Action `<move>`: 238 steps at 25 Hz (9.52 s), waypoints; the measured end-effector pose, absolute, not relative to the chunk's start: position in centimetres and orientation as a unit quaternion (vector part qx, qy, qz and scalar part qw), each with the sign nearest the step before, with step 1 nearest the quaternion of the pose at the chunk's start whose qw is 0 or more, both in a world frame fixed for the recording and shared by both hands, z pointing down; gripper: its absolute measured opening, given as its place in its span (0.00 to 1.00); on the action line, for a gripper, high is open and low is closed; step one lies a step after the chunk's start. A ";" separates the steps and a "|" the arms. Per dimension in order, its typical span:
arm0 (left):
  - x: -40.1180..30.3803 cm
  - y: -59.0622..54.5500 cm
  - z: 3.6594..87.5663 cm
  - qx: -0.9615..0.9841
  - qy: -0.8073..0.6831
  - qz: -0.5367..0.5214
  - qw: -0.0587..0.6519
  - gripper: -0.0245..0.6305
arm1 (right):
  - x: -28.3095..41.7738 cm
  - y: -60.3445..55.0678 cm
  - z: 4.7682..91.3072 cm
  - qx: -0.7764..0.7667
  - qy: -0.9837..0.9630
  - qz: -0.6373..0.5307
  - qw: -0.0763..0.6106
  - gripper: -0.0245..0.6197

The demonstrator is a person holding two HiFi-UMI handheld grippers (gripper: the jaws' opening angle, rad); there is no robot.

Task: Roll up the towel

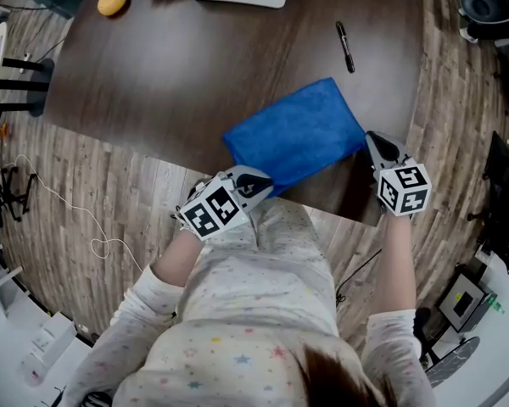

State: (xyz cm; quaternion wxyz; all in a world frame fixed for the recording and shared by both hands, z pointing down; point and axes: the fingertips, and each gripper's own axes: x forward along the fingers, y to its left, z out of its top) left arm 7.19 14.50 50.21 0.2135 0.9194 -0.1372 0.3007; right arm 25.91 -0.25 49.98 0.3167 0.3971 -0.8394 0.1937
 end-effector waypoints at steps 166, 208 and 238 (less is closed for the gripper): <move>14.2 -10.4 50.5 0.934 -0.038 0.351 0.046 0.10 | 26.7 1.5 52.1 0.524 -0.744 0.329 0.252 0.23; 7.2 0.6 54.8 0.886 -0.068 0.402 0.221 0.15 | 15.8 -10.3 54.1 0.296 -0.850 0.207 0.384 0.14; 5.3 2.4 55.5 0.888 -0.144 0.359 0.248 0.12 | 20.4 -5.6 54.5 0.416 -0.797 0.230 0.372 0.20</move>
